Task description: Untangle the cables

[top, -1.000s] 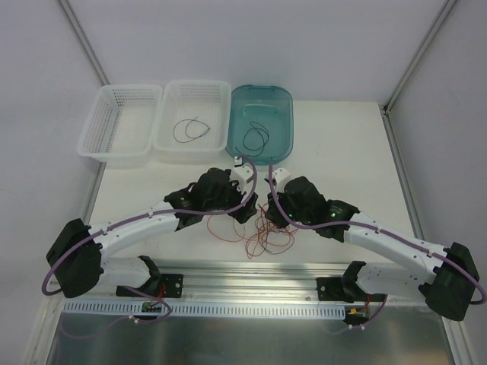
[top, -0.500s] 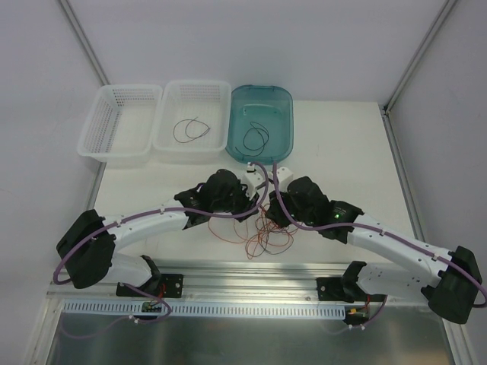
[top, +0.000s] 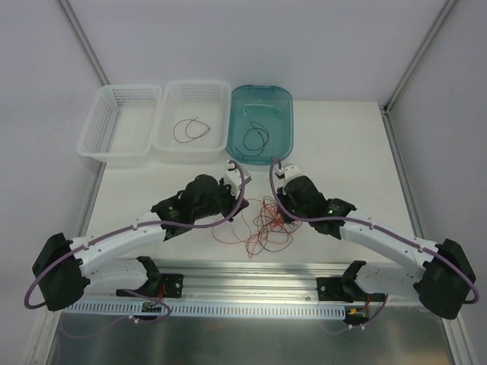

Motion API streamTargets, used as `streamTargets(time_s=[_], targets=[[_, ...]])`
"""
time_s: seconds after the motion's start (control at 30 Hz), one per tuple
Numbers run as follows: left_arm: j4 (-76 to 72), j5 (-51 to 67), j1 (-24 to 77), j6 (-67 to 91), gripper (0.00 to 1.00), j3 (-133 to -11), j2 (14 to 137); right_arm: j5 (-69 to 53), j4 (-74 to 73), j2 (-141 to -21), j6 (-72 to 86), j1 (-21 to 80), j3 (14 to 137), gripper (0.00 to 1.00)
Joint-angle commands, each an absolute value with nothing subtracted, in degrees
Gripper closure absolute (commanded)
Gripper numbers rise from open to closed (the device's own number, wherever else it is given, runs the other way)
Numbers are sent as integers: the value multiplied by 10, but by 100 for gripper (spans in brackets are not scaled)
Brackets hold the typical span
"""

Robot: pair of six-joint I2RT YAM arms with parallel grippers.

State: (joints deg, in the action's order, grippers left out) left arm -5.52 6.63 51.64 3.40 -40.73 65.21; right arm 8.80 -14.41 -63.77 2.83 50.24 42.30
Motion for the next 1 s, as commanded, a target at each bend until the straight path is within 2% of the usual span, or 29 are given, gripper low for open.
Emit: streamTargets(time_s=[0.0,0.37,0.63,0.8,0.87,0.97], targets=[[-50,-24,505,68,100,-398,578,130,-167,-664,60,478,409,97],[-7,-76,394,199,100,-362,359,136,-177,-713,95,425,396,99],[112,-293,387,226,100,-395,251,141,-199,-729,113,380,386,99],[141,-394,387,238,100,-392,187,147,-211,-730,118,360,384,99],[145,-402,387,228,100,-395,168,137,-208,-720,113,358,381,99],[156,-350,387,214,100,-406,181,77,-170,-687,91,372,374,81]])
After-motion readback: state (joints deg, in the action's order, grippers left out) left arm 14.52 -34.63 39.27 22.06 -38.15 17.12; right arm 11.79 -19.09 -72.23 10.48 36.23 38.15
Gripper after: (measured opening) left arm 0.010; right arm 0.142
